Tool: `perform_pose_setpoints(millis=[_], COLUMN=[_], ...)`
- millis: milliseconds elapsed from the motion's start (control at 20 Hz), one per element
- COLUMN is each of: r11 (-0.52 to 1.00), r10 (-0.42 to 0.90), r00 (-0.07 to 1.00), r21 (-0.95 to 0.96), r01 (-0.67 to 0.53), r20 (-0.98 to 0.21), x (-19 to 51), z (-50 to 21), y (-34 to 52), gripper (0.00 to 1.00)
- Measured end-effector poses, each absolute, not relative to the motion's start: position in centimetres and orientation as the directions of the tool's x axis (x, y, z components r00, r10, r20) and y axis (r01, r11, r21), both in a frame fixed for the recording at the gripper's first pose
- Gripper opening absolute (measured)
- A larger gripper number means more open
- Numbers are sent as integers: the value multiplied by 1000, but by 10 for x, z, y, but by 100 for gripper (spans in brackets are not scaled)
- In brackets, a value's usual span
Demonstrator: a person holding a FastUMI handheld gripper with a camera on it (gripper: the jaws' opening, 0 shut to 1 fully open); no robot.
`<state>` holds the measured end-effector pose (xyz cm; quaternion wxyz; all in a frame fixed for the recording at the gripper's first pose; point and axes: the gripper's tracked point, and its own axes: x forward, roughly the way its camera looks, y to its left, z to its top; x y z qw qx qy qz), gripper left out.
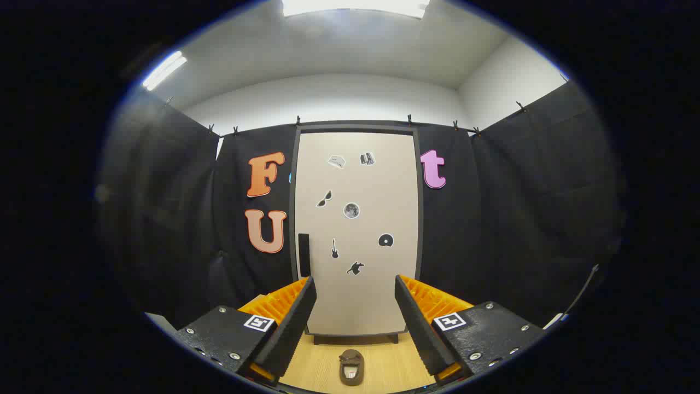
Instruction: Open the shoe cabinet door, grab the shoes and put them into the shoe cabinet, then close the shoe cabinet door.
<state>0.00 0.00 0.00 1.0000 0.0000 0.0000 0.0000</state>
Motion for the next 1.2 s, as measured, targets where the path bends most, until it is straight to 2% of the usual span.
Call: perform_pose_setpoints(millis=[1200], r11=[998], r10=[58], r00=[998], r21=[-19], r01=[-58], r20=[-9], x=[-4], z=[-8], y=[5], gripper=[90])
